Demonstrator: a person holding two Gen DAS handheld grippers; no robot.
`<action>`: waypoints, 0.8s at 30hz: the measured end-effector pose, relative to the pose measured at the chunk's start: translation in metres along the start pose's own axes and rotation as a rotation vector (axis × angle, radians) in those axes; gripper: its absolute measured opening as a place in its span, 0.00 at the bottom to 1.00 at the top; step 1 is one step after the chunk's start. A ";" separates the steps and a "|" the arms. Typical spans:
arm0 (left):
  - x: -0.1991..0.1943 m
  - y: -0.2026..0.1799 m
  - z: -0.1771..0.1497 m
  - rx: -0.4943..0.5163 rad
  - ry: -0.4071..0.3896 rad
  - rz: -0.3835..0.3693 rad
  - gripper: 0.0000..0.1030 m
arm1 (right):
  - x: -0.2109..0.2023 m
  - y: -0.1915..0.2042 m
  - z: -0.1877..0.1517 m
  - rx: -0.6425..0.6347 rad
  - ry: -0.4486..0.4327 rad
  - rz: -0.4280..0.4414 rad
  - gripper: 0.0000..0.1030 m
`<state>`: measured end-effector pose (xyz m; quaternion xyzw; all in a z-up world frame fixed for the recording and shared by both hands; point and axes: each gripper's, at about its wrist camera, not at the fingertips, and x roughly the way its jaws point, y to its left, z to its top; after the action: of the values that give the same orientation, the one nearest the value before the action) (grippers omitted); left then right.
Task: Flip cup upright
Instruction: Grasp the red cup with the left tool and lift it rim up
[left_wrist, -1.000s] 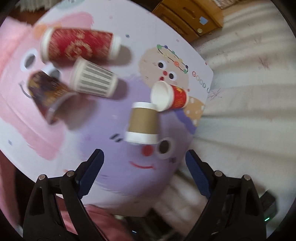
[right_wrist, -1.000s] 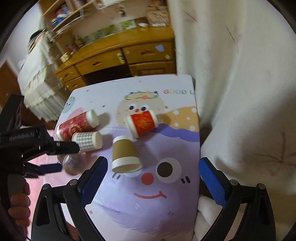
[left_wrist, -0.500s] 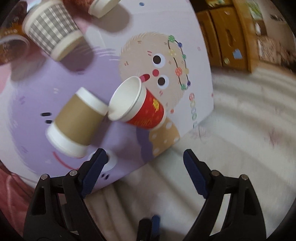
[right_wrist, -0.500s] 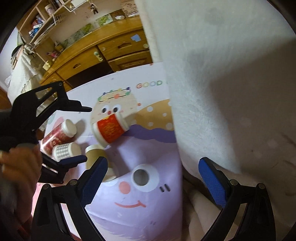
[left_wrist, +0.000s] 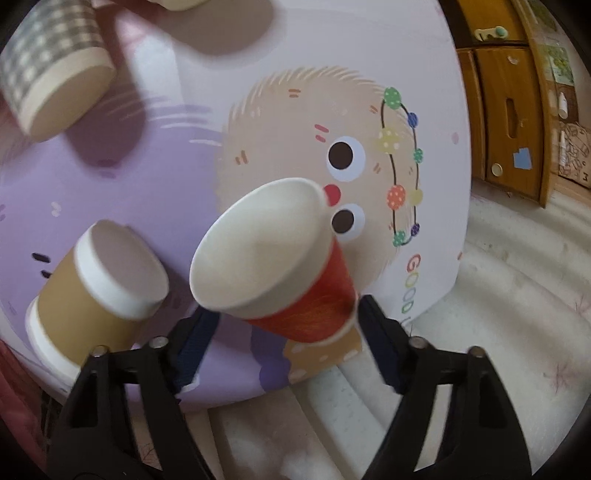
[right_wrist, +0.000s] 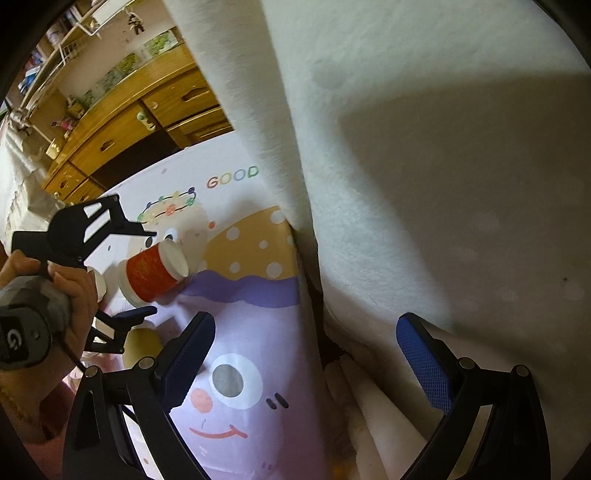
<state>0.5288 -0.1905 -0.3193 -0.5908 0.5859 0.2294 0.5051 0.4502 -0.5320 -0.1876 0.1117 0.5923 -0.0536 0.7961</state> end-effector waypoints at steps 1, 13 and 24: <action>0.003 -0.002 0.003 0.003 -0.005 0.007 0.62 | -0.004 -0.003 -0.001 0.003 0.002 -0.004 0.97; -0.024 -0.026 0.011 0.216 0.027 0.001 0.52 | 0.003 0.002 -0.003 0.027 0.021 0.007 0.97; -0.122 -0.004 -0.012 0.637 0.059 0.069 0.52 | -0.038 0.054 -0.037 -0.021 -0.031 0.058 0.97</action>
<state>0.5031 -0.1455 -0.2077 -0.3893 0.6621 0.0342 0.6395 0.4162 -0.4722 -0.1549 0.1196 0.5769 -0.0261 0.8076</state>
